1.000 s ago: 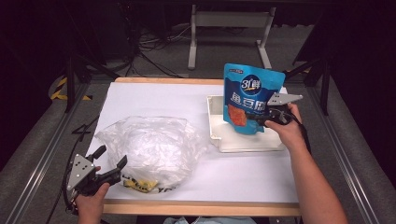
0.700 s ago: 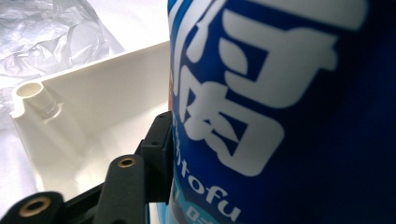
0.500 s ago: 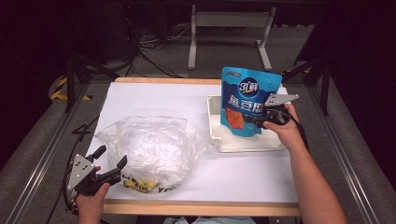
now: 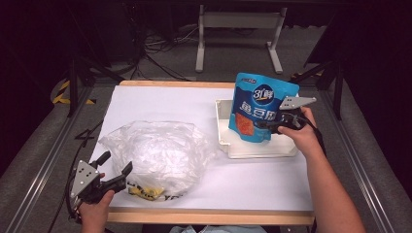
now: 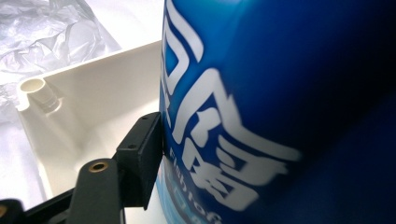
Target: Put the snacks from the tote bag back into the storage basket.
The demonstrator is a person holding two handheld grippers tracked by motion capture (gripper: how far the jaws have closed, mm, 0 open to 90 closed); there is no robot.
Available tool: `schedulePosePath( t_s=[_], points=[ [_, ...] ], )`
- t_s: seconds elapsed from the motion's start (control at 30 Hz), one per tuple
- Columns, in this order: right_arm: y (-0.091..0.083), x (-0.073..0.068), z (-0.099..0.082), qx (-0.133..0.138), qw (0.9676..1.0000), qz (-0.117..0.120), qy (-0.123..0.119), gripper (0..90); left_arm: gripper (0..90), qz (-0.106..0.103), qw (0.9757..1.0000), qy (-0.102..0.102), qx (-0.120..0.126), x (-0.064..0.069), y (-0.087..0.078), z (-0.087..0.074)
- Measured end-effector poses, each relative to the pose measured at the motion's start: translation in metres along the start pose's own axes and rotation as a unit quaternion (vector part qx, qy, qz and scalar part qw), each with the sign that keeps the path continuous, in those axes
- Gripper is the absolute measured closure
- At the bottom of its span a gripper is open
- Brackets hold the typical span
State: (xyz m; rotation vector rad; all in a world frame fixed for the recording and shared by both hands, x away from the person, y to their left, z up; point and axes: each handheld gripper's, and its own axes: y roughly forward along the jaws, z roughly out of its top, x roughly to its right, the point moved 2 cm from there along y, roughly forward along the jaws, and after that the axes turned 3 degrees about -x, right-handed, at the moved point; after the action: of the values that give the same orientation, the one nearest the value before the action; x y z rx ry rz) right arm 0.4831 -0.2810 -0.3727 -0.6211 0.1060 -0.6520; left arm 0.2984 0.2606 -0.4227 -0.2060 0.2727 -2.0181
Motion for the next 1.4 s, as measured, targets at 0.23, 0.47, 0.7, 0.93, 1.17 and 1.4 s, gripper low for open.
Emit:
schedulePosePath(
  t_s=[0.23, 0.47, 0.7, 0.93, 1.17, 1.4],
  points=[
    [-0.011, -0.004, 0.001, -0.014, 0.9996, -0.023, 0.008, 30.7, 19.6, 0.000, 1.0000, 0.001, 0.000, 0.000, -0.001, 0.001],
    [-0.025, -0.006, 0.000, -0.004, 0.9991, -0.036, 0.024, 27.1, 19.6, -0.003, 1.0000, 0.003, -0.001, 0.002, 0.001, 0.001],
    [-0.041, -0.011, -0.005, 0.002, 0.9967, -0.062, 0.052, 27.3, 19.6, -0.006, 1.0000, 0.001, 0.002, 0.003, 0.000, 0.002],
    [-0.062, -0.027, -0.010, 0.010, 0.9920, -0.100, 0.076, 34.7, 19.5, -0.010, 0.9999, 0.006, 0.002, 0.007, 0.001, 0.003],
    [-0.074, -0.043, -0.015, 0.021, 0.9885, -0.108, 0.104, 64.7, 19.5, -0.009, 0.9999, 0.008, 0.001, 0.007, 0.000, 0.003],
    [-0.062, -0.050, -0.023, 0.016, 0.9894, -0.099, 0.105, 90.0, 19.5, -0.009, 0.9999, 0.010, 0.003, 0.008, 0.000, 0.004]
  ],
)
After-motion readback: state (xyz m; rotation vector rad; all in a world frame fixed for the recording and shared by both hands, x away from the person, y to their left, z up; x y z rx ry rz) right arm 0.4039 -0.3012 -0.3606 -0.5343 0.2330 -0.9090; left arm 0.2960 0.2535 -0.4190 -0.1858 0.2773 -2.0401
